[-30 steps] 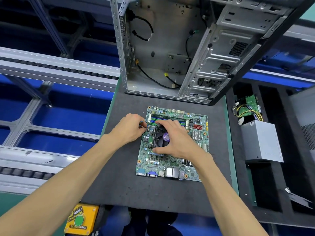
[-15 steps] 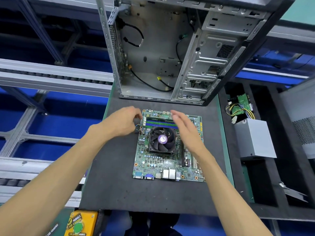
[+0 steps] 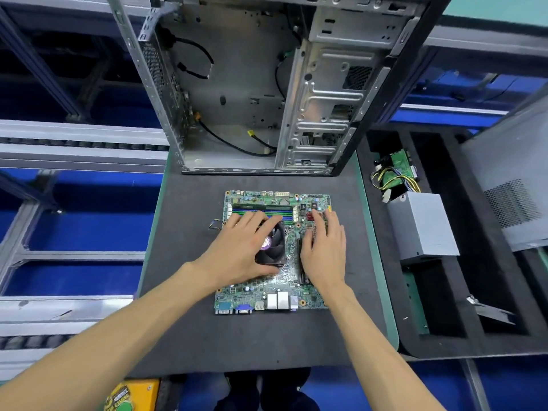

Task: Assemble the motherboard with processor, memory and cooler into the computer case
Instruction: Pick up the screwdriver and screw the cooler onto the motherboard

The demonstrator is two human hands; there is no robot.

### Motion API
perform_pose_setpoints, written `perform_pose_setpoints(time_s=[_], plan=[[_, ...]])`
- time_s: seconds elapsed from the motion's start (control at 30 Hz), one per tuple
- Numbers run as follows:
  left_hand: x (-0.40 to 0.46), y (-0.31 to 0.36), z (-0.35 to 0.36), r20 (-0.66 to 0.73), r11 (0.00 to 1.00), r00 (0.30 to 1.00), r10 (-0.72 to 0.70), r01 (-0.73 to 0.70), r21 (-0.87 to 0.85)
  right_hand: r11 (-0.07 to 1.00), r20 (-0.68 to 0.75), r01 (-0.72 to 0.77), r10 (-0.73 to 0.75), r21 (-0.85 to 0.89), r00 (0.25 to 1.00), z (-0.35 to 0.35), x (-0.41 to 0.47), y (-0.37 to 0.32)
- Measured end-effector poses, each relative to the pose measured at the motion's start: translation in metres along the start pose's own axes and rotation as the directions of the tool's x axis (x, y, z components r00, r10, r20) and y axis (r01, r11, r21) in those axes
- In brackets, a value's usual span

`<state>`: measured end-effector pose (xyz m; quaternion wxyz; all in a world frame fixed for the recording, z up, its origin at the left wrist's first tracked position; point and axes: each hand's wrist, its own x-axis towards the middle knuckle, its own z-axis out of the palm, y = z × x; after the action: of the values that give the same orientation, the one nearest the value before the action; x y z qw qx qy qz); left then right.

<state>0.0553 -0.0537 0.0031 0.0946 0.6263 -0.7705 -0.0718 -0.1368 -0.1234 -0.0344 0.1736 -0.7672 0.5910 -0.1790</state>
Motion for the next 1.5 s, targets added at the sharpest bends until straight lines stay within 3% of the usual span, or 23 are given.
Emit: perform_pose_setpoints(time_s=[0.2, 0.33, 0.4, 0.5, 0.6, 0.7, 0.83, 1.1, 1.33, 1.4, 1.5], plan=[[-0.001, 0.0, 0.001, 0.048, 0.994, 0.999, 0.025, -0.03, 0.109, 1.0, 0.06, -0.017, 0.017, -0.009, 0.998, -0.005, 0.002, -0.002], [-0.001, 0.003, -0.007, 0.124, 0.992, 0.992, 0.01, -0.026, 0.126, 0.986, 0.075, -0.075, 0.064, 0.152, 0.995, -0.026, 0.007, -0.019], [-0.006, 0.007, -0.014, 0.11, 0.997, 0.993, -0.036, 0.028, 0.074, 0.962, 0.042, 0.003, -0.015, 0.273, 0.999, -0.041, 0.008, -0.036], [-0.024, 0.018, -0.03, -0.025, 0.987, 0.988, -0.153, 0.151, -0.058, 0.896, 0.0, 0.149, -0.164, 0.418, 0.987, -0.058, 0.008, -0.066], [-0.057, 0.028, -0.046, -0.125, 0.931, 0.934, -0.334, 0.305, -0.201, 0.818, -0.022, 0.274, -0.305, 0.506, 0.952, -0.066, -0.004, -0.099], [-0.1, 0.036, -0.057, -0.193, 0.838, 0.831, -0.521, 0.456, -0.299, 0.733, -0.007, 0.358, -0.435, 0.578, 0.901, -0.066, -0.029, -0.129], [-0.173, 0.049, -0.065, -0.251, 0.664, 0.623, -0.74, 0.62, -0.418, 0.631, 0.04, 0.419, -0.581, 0.652, 0.813, -0.055, -0.077, -0.162], [-0.329, 0.07, -0.064, -0.237, 0.316, 0.215, -0.948, 0.738, -0.596, 0.491, 0.11, 0.481, -0.774, 0.726, 0.624, -0.015, -0.191, -0.226], [-0.472, 0.077, -0.036, -0.09, -0.013, -0.096, -0.991, 0.752, -0.659, 0.565, 0.362, 0.46, -0.812, 0.685, 0.458, 0.058, -0.315, -0.264], [-0.507, 0.079, -0.026, -0.047, -0.073, -0.139, -0.989, 0.743, -0.665, 0.608, 0.443, 0.499, -0.793, 0.618, 0.418, 0.083, -0.348, -0.268], [-0.547, 0.08, -0.014, -0.013, -0.096, -0.14, -0.99, 0.739, -0.667, 0.672, 0.587, 0.531, -0.729, 0.516, 0.352, 0.116, -0.389, -0.268]])
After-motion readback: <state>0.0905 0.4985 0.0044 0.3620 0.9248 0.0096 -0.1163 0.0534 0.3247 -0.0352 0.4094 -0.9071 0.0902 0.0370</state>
